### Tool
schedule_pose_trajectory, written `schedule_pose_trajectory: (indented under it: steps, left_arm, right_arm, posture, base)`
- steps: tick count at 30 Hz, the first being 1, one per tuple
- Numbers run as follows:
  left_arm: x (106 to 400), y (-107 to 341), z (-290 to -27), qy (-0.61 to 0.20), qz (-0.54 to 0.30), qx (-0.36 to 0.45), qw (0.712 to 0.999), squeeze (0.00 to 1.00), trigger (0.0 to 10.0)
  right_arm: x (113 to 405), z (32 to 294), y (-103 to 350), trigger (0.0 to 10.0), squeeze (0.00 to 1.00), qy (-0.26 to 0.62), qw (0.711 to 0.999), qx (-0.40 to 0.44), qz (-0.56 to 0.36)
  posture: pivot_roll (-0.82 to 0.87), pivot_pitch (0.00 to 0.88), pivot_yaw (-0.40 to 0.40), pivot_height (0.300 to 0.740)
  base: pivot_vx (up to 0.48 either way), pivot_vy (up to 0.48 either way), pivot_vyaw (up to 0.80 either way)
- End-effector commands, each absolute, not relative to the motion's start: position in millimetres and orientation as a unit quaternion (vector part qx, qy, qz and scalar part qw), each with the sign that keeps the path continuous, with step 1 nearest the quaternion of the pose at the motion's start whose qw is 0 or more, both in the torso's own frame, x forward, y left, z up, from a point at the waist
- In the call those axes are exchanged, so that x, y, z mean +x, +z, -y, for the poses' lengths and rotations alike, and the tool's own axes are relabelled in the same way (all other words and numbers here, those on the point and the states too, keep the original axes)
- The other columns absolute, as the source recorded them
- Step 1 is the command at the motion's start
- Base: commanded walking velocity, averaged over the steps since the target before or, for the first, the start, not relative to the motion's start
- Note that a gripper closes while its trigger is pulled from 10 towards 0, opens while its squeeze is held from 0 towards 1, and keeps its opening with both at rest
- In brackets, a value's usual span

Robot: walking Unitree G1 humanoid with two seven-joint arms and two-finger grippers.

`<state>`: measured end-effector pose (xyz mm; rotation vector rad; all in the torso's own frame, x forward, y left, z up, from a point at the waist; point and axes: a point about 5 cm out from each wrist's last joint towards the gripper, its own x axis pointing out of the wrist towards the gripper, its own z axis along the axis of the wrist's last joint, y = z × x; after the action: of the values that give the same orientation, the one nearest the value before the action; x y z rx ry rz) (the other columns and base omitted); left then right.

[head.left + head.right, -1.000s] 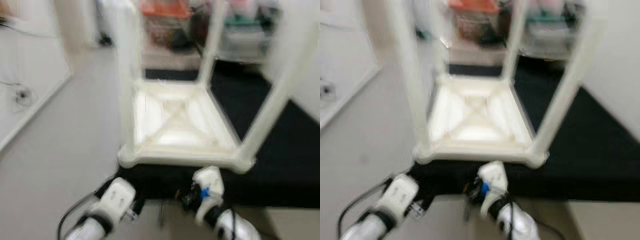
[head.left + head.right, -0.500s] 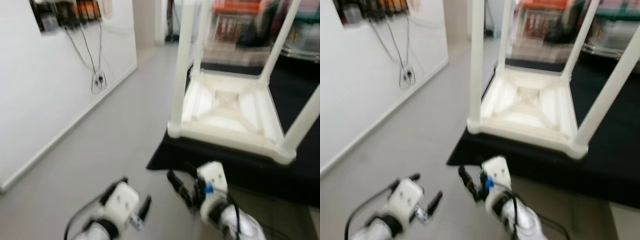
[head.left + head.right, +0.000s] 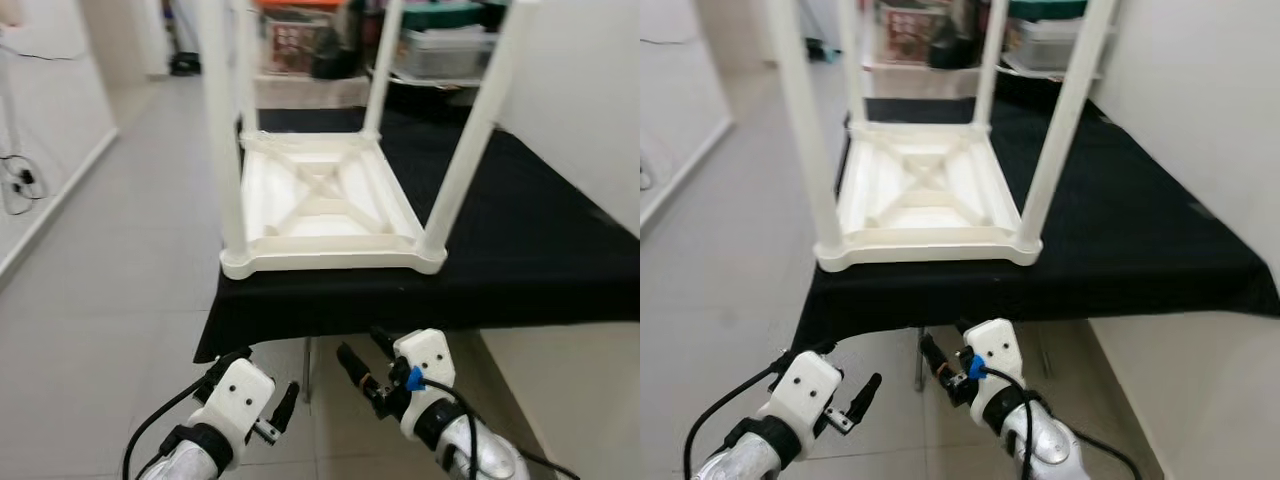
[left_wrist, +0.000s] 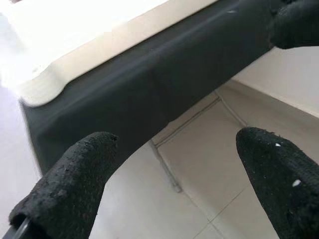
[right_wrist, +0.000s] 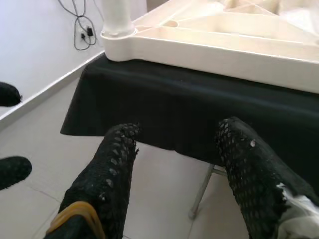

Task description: Building children table

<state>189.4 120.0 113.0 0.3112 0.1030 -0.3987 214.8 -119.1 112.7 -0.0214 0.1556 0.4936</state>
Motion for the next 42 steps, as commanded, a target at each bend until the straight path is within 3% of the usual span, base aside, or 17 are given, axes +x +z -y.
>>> schedule_pose_trajectory:
  steps: [1, 10, 18, 26, 30, 36, 42]
  left_arm:
    - [187.7, 109.1, -123.0, -0.189, -0.063, 0.154, 0.968, 0.00, 10.0]
    - [188.4, 108.4, -122.9, -0.192, -0.065, 0.159, 0.966, 0.00, 10.0]
    - [188.3, 106.8, -123.2, -0.195, -0.072, 0.159, 0.965, 0.00, 10.0]
    - [189.0, 106.0, -124.4, -0.194, -0.076, 0.152, 0.966, 0.00, 10.0]
    - [189.3, 106.0, -124.3, -0.195, -0.075, 0.152, 0.966, 0.00, 10.0]
    - [189.5, 106.5, -124.7, -0.196, -0.073, 0.150, 0.966, 0.00, 10.0]
    - [189.5, 106.7, -123.4, -0.201, -0.070, 0.155, 0.965, 0.00, 10.0]
  right_arm:
    - [216.2, 117.1, 113.0, 10.0, 0.00, 0.246, 0.966, -0.015, -0.071]
    - [217.4, 117.1, 113.1, 10.0, 0.00, 0.244, 0.967, -0.015, -0.070]
    - [218.9, 116.4, 112.8, 10.0, 0.00, 0.247, 0.966, -0.015, -0.069]
    - [219.2, 116.0, 112.0, 10.0, 0.00, 0.248, 0.966, -0.010, -0.071]
    - [224.1, 122.3, 117.6, 10.0, 0.00, 0.238, 0.969, 0.032, -0.064]
    - [259.6, 151.9, 151.9, 10.0, 0.00, 0.139, 0.989, 0.051, 0.001]
    - [250.9, 138.8, 146.8, 10.0, 0.00, 0.173, 0.985, 0.023, 0.002]
  posture:
    - [0.04, 0.007, -0.064, 0.740]
    - [0.04, 0.005, -0.063, 0.740]
    - [0.05, 0.009, -0.060, 0.740]
    - [0.05, 0.006, -0.057, 0.740]
    - [0.05, 0.011, -0.053, 0.740]
    - [0.05, 0.010, -0.054, 0.740]
    - [0.05, 0.012, -0.058, 0.740]
  base:
    - [0.251, -0.379, 0.00]
    - [0.297, -0.374, 0.00]
    - [0.000, -0.431, 0.00]
    - [0.000, 0.000, 0.00]
    - [0.000, 0.000, 0.00]
    - [0.000, 0.000, 0.00]
    - [0.000, 0.000, 0.00]
